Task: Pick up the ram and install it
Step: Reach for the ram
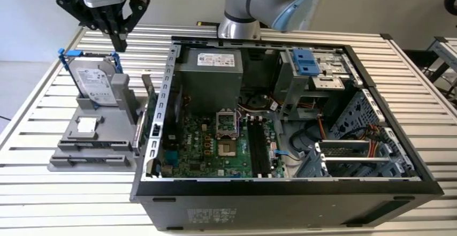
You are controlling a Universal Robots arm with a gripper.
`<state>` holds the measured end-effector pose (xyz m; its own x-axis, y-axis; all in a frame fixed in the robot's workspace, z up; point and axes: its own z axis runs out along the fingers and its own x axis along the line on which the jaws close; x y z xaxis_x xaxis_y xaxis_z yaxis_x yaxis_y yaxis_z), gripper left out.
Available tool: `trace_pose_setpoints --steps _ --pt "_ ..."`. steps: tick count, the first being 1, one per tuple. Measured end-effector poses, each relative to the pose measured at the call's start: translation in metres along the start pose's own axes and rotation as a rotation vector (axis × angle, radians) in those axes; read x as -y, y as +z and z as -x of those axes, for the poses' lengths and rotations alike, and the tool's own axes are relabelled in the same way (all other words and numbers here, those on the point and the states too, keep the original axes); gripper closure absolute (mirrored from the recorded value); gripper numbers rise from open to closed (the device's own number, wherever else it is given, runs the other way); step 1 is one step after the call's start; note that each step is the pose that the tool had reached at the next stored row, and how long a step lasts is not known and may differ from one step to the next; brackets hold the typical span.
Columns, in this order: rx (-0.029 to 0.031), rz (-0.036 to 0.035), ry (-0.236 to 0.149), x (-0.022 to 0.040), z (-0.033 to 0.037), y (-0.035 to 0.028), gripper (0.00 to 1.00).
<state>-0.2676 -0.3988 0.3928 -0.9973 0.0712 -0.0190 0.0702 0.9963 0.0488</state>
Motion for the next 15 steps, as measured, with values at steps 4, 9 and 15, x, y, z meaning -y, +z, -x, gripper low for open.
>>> trace_pose_setpoints --steps 4,9,15 --pt "0.0000 0.0000 0.000 0.0005 -0.0063 -0.0002 1.00" --pt "0.0000 0.0000 0.000 0.0010 -0.0147 -0.0003 1.00" --pt "0.0000 0.0000 0.000 0.0019 -0.0270 -0.0006 1.00"
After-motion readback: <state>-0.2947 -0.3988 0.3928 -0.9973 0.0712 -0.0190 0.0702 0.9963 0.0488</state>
